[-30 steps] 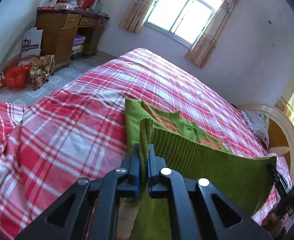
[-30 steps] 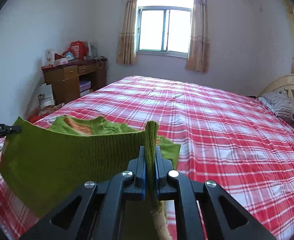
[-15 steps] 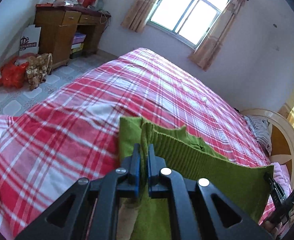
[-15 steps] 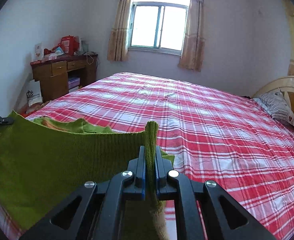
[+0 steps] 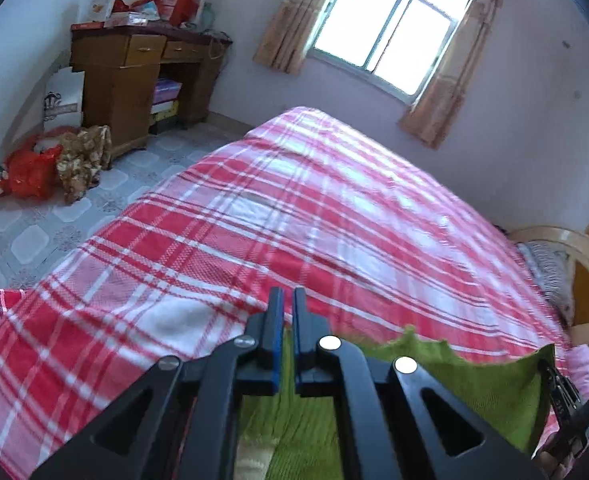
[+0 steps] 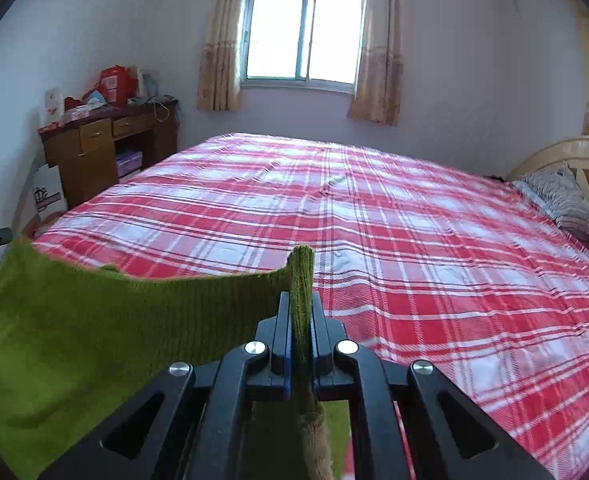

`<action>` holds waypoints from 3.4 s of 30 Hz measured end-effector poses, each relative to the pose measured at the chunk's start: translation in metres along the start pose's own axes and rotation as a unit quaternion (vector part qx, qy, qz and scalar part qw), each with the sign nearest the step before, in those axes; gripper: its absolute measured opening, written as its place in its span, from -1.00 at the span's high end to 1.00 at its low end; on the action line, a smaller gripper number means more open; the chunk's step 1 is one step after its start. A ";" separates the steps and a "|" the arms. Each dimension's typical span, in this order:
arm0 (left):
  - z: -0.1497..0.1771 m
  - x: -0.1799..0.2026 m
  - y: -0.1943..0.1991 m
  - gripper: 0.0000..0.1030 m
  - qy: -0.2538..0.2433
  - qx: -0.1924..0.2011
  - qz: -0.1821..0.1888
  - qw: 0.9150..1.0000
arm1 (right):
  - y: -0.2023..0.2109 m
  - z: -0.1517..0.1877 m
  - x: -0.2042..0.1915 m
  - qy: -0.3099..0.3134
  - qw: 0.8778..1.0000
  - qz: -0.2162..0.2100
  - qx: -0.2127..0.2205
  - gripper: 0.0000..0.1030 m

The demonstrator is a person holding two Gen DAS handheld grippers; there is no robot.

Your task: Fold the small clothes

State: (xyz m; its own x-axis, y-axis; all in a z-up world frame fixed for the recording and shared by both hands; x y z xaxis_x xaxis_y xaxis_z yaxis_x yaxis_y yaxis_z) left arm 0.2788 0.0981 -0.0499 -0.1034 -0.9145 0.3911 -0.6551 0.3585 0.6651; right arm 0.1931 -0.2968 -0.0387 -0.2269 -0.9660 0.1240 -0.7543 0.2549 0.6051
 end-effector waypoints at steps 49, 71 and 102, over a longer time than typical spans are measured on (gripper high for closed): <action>0.037 0.046 0.001 -0.24 -0.180 -0.082 -0.131 0.972 | 0.028 0.118 0.027 -0.054 0.985 -0.060 -0.150 0.04; 0.187 0.070 0.062 -0.44 -0.183 -0.092 -0.155 0.966 | 0.100 0.166 -0.088 0.039 0.987 -0.101 -0.116 -0.01; 0.165 -0.005 0.074 -0.96 0.144 -0.013 -0.008 0.989 | 0.096 0.162 -0.149 0.048 0.978 -0.180 -0.092 -0.01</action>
State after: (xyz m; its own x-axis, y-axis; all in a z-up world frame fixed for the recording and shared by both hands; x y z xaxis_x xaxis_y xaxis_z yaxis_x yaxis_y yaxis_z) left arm 0.1068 0.0982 -0.1077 0.1267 -0.8295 0.5440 -0.6358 0.3530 0.6864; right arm 0.0554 -0.1211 -0.1263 0.0982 -0.9936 -0.0560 -0.6497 -0.1066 0.7527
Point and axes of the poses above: each gripper's, at about its wrist camera, not at the fingertips, and y roughly against the way its jaws point, x to its right, z to its underside, the point moved 4 cm from there along -y, roughly the way its jaws point, and after that the axes turned 6 degrees about -x, right-handed, at the moved point
